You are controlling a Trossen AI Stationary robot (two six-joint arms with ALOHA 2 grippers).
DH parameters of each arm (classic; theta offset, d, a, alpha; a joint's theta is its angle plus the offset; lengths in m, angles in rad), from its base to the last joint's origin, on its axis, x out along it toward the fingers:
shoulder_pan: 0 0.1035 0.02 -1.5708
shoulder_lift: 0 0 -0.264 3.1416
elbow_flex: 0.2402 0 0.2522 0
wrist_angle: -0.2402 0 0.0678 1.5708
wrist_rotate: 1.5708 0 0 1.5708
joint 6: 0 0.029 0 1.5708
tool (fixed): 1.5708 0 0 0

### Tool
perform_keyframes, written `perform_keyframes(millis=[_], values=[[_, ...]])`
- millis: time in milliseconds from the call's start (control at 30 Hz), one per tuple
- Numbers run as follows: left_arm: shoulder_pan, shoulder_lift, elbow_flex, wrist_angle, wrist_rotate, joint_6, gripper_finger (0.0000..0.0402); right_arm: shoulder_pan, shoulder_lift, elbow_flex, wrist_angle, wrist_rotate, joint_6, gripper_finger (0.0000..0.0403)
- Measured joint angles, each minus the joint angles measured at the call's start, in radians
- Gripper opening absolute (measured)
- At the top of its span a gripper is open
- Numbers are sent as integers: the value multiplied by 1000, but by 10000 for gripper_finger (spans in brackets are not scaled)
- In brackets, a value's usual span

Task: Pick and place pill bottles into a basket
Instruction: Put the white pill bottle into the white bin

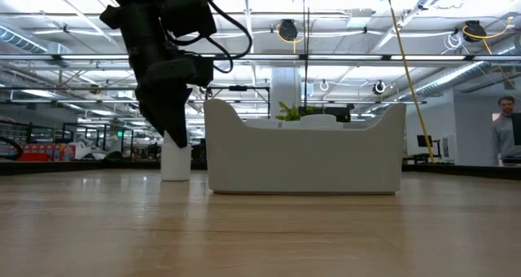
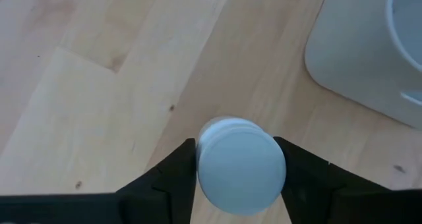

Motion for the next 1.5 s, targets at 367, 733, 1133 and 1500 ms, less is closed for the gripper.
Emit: perform_keyframes(millis=[367,733,1133,1500], values=[[-45,-21,15,-33,1,10,167,0,0,0,-1,0,0,263],[-97,-97,156,-165,-43,8,167,0,0,0,-12,0,0,263],[-246,-106,346,-142,-113,26,166,0,0,0,-3,0,-3,263],[-292,-27,318,14,-129,68,166,0,0,0,2,0,-3,263]])
